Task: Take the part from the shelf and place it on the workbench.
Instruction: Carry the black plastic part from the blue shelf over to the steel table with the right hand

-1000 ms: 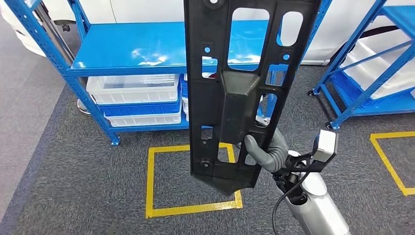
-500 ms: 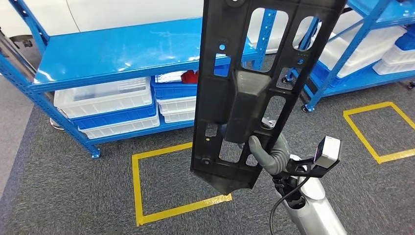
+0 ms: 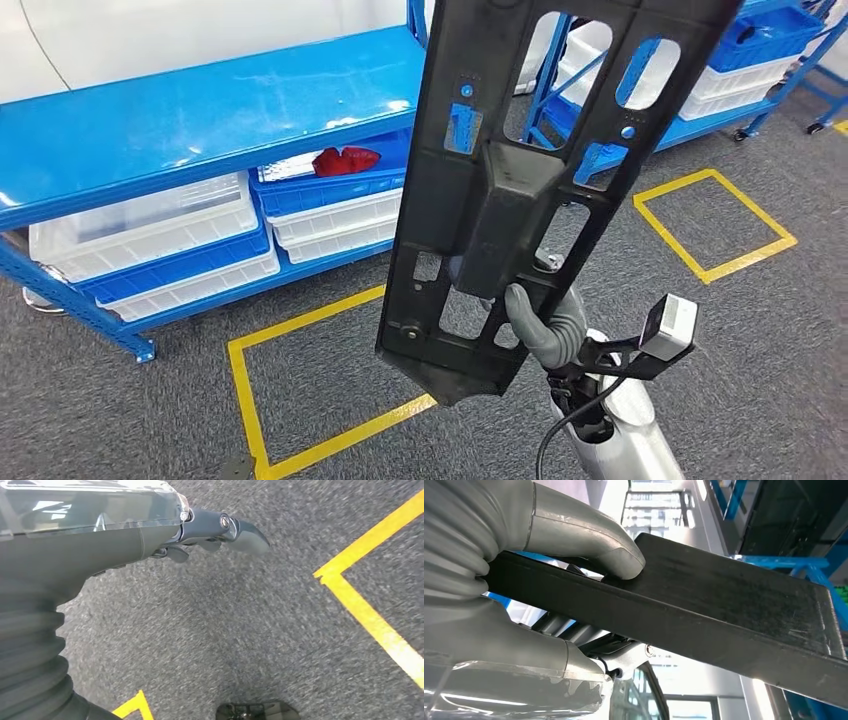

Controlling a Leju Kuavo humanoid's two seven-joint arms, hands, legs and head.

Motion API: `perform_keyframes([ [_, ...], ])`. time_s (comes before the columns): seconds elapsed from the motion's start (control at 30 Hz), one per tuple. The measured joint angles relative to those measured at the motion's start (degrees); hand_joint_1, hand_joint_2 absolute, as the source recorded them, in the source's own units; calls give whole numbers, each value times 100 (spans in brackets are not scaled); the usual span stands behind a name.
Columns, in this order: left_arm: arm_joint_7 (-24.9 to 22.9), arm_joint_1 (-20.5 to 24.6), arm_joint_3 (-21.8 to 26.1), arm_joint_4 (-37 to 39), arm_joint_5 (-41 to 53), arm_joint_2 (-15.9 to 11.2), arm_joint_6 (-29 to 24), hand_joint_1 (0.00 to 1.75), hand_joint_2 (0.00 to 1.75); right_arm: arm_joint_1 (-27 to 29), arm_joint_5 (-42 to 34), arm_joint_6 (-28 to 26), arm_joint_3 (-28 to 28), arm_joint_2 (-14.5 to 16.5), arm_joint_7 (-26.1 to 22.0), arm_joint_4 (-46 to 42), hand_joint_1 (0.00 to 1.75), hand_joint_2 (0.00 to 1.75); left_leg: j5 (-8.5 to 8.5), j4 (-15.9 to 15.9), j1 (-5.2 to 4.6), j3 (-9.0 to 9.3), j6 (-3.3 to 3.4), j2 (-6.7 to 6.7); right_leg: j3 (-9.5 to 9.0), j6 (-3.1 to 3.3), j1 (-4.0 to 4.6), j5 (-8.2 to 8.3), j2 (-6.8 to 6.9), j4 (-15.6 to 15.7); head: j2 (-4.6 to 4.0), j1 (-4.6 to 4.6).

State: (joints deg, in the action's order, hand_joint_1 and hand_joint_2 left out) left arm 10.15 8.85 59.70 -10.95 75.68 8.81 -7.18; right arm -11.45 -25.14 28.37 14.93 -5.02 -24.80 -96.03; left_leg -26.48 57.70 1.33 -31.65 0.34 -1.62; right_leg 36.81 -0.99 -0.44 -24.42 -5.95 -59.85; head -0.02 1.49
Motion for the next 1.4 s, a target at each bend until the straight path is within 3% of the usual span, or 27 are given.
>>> perform_keyframes([
  [0.1, -3, -7, 20, 0, -44, 67, -49, 0, 175, 201, 53, -56, -40, 90, -100, -120, 175, 175, 21, -25, -23, -8, 66, 208, 452, -60, -1, -537, 462, -1011, 0, 0],
  [0.13, -5, -24, 28, 0, -51, 84, -57, 0, 175, 330, 107, -75, -46, 137, -158, -157, 175, 175, 17, -24, -34, -11, 70, 280, 594, -71, -10, -658, 518, -1338, 0, 0],
  [0.17, -8, -39, 38, 0, -51, 102, -59, 0, 175, 478, 187, -92, -51, 177, -225, -188, 175, 175, 12, -23, -41, -12, 72, 349, 647, -75, -17, -678, 547, -1483, 0, 0],
  [0.2, -12, -48, 47, 0, -50, 115, -60, 0, 175, 630, 302, -121, -53, 214, -299, -219, 175, 175, 7, -22, -46, -10, 71, 416, 579, -70, -22, -594, 570, -1388, 0, 0],
  [0.23, -17, -55, 54, 0, -48, 132, -60, 0, 175, 770, 434, -158, -55, 251, -377, -255, 175, 175, 0, -22, -52, -6, 67, 480, 397, -54, -23, -433, 611, -1071, 0, 0],
  [0.3, -36, -61, 70, 0, -47, 162, -60, 0, 175, 1008, 701, -241, -66, 333, -517, -354, 175, 175, -22, -20, -78, 10, 42, 597, -68, 15, 14, -161, 840, -224, 0, 0],
  [0.37, -74, -76, 84, 0, -39, 179, -59, 0, 175, 1193, 883, -274, -83, 426, -591, -460, 175, 175, -42, -19, -100, 24, -3, 687, -275, 85, 66, -93, 993, 168, 0, 0],
  [0.53, -134, -104, 90, 0, -19, 186, -57, 0, 175, 1360, 1032, -275, -105, 509, -621, -551, 175, 175, -53, -26, -99, 41, -53, 767, -259, 124, 89, -91, 913, 164, 0, 1],
  [0.6, -188, -161, 92, 0, 4, 194, -66, 0, 175, 1590, 1297, -256, -142, 649, -684, -689, 175, 175, -406, 483, -81, -137, -135, 528, -258, 208, 51, -51, 714, 214, 0, 1],
  [0.67, -208, -242, 98, 0, 1, 196, -90, 0, 175, 1799, 1516, -194, -166, 776, -772, -810, 175, 175, -877, 1351, -66, -482, -202, 226, -267, 279, 13, -11, 493, 262, 0, 0],
  [0.7, -208, -276, 102, 0, -17, 195, -103, 0, 175, 1864, 1561, -158, -166, 801, -810, -834, 175, 175, -926, 1569, -65, -575, -209, 213, -266, 280, 15, -10, 417, 257, 0, 0],
  [0.73, -208, -303, 107, 0, -36, 195, -116, 0, 175, 1926, 1603, -125, -166, 819, -850, -858, 175, 175, -860, 1579, -62, -575, -212, 207, -266, 277, 14, -9, 336, 247, 0, 0],
  [0.8, -205, -327, 120, 0, -71, 193, -137, 0, 175, 2034, 1709, -97, -166, 857, -935, -909, 175, 175, -460, 951, -39, -279, -209, 105, -264, 255, 7, -14, 174, 210, 0, 0],
  [0.87, -201, -336, 132, 0, -71, 191, -142, 0, 175, 2113, 1848, -115, -166, 893, -1031, -974, 175, 175, -205, 249, -10, 43, -183, -163, -228, 202, 16, -24, 35, 149, 0, 1],
  [0.93, -200, -345, 137, 0, -52, 189, -131, 0, 175, 2195, 2016, -168, -166, 918, -1115, -1049, 175, 175, -206, 48, -10, 122, -128, -283, -174, 129, 19, -7, -79, 119, 0, 1],
  [1.0, -203, -340, 139, 0, -37, 187, -120, 0, 175, 2275, 2157, -221, -166, 925, -1162, -1104, 175, 175, -179, 29, -13, 129, -53, -162, -141, 57, -2, 14, -155, 115, 0, 0],
  [1.07, -203, -321, 141, 0, -32, 186, -114, 0, 175, 2317, 2276, -267, -166, 926, -1180, -1131, 175, 175, -143, -6, -5, 142, 22, -20, -26, 2, 2, -136, 52, -121, 1, -3],
  [1.13, -201, -307, 143, 0, -43, 180, -112, 0, 175, 2333, 2378, -296, -166, 926, -1186, -1142, 175, 175, -133, -20, -18, 136, 63, 131, 276, -33, 10, -500, 390, -773, 1, -5],
  [1.2, -187, -291, 147, 0, -58, 164, -112, 0, 175, 2345, 2425, -291, -166, 926, -1210, -1136, 175, 175, -140, -17, -42, 128, 75, 301, 565, -51, 1, -754, 529, -1412, 0, -4],
  [1.23, -175, -269, 149, 0, -61, 155, -109, 0, 175, 2349, 2427, -282, -166, 926, -1230, -1132, 175, 175, -145, -15, -51, 127, 76, 384, 584, -49, 0, -740, 559, -1488, 0, -4],
  [1.27, -158, -236, 151, 0, -61, 150, -107, 0, 175, 2352, 2439, -271, -166, 926, -1260, -1129, 175, 175, -152, -14, -59, 130, 75, 458, 476, -35, 2, -621, 589, -1320, 0, -4],
  [1.33, -121, -152, 152, 0, -61, 146, -102, 0, 175, 2348, 2498, -257, -166, 926, -1334, -1130, 175, 175, -172, -15, -75, 155, 59, 581, 21, 37, 38, -309, 771, -529, 0, -4],
  [1.4, -91, -66, 152, 0, -59, 145, -94, 0, 175, 2336, 2578, -243, -166, 926, -1418, -1133, 175, 175, -195, -14, -101, 177, 20, 685, -283, 130, 104, -175, 958, 48, 0, -4],
])
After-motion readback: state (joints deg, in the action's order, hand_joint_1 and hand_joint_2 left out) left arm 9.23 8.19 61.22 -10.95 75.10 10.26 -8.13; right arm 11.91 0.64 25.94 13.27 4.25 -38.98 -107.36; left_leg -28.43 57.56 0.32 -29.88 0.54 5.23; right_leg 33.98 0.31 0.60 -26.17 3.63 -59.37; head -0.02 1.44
